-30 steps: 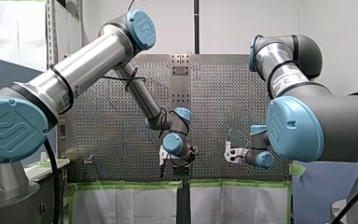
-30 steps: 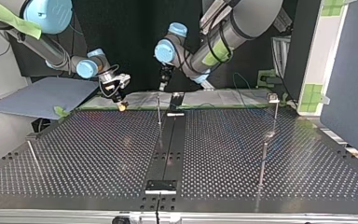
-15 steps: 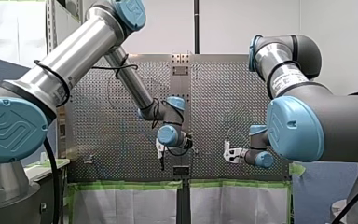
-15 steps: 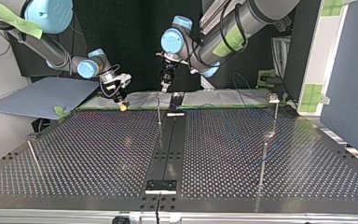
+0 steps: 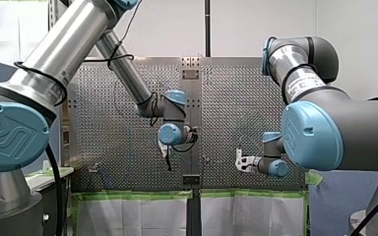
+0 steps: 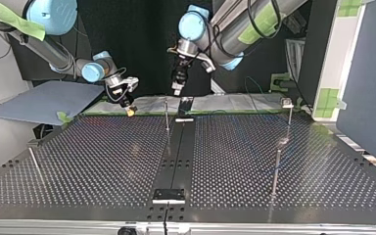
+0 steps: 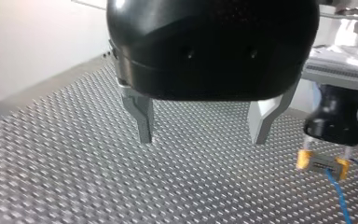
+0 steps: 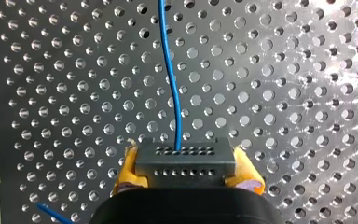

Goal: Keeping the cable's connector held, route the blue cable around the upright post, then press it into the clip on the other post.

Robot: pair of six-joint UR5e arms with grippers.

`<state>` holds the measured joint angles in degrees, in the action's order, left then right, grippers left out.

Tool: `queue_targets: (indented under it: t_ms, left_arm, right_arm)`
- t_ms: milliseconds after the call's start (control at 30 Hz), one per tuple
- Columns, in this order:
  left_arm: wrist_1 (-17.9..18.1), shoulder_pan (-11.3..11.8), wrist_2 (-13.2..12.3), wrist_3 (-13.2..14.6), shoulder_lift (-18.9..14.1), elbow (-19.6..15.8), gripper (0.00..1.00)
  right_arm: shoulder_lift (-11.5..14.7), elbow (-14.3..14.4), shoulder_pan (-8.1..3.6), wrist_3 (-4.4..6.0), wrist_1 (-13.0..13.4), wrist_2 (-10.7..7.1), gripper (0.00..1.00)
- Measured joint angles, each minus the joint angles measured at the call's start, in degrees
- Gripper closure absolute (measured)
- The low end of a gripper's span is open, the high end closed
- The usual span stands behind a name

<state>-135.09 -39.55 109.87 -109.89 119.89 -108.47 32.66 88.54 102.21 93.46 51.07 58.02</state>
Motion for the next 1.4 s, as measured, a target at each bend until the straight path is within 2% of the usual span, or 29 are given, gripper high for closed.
queue_targets:
  t_ms: [233, 600, 1400]
  left_arm:
    - [2.37, 0.14, 0.03, 1.29, -4.0, -3.99, 0.0]
    - [2.38, -0.13, 0.0, 6.65, -10.35, -10.34, 0.0]
    - [2.28, -0.03, -0.06, 7.33, -24.14, -24.12, 0.0]
  right_arm:
    - [0.0, 0.0, 0.1, 0.06, 0.07, -0.01, 1.0]
    - [0.0, -0.01, 0.17, 0.07, 0.06, 0.0, 1.0]
    - [0.0, 0.01, 0.74, -0.01, -0.02, -0.03, 1.0]
